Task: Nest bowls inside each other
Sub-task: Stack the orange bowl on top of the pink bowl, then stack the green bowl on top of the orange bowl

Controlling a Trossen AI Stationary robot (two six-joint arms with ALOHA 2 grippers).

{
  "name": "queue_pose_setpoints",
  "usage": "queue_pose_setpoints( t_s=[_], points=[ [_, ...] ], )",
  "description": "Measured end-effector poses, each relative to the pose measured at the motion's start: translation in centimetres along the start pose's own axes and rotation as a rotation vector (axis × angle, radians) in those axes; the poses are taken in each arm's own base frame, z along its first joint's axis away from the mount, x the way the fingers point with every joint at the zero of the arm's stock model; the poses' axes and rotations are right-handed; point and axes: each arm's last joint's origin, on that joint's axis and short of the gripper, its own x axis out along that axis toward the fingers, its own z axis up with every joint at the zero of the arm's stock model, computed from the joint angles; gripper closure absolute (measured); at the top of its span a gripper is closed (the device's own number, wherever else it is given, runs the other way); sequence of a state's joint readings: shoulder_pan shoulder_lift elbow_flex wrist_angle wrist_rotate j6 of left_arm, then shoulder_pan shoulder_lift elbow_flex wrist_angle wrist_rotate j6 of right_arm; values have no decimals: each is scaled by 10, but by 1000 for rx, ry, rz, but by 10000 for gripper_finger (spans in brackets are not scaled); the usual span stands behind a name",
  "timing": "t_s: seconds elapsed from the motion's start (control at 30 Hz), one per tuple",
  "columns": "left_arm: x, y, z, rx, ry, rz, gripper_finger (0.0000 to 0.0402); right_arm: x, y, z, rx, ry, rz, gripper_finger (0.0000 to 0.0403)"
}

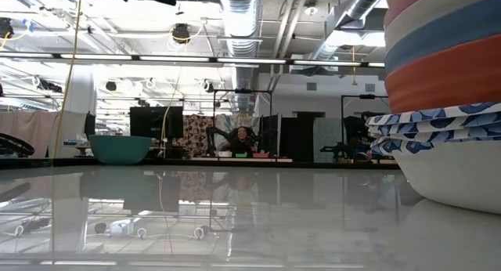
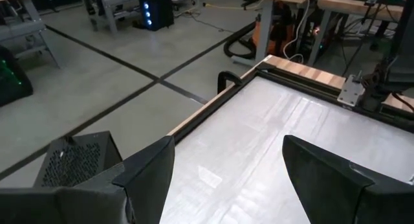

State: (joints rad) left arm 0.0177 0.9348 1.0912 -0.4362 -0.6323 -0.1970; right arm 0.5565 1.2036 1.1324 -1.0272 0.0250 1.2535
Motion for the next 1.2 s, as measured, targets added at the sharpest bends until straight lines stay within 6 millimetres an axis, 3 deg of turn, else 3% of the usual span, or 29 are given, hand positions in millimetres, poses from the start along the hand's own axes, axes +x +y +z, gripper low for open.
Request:
queue_pose_setpoints(
  t_s=[0.43,0.6,0.77,0.93,1.07,1.2],
  points=[
    [0,0,-2,15,23,-4,125,-1,1,1,-6,-7,17,224],
    [12,7,-19,45,176,77,125,-17,-4,1,-56,-82,65,197],
    [43,19,-41,115,377,240,125,-44,-17,4,5,-204,132,195],
    [83,48,-65,183,613,422,125,-62,-26,5,38,-282,199,198],
    [111,86,-83,112,810,426,125,-67,-28,6,13,-328,221,198],
    [127,119,-94,121,901,472,125,-68,-27,7,-5,-339,221,198]
  ],
)
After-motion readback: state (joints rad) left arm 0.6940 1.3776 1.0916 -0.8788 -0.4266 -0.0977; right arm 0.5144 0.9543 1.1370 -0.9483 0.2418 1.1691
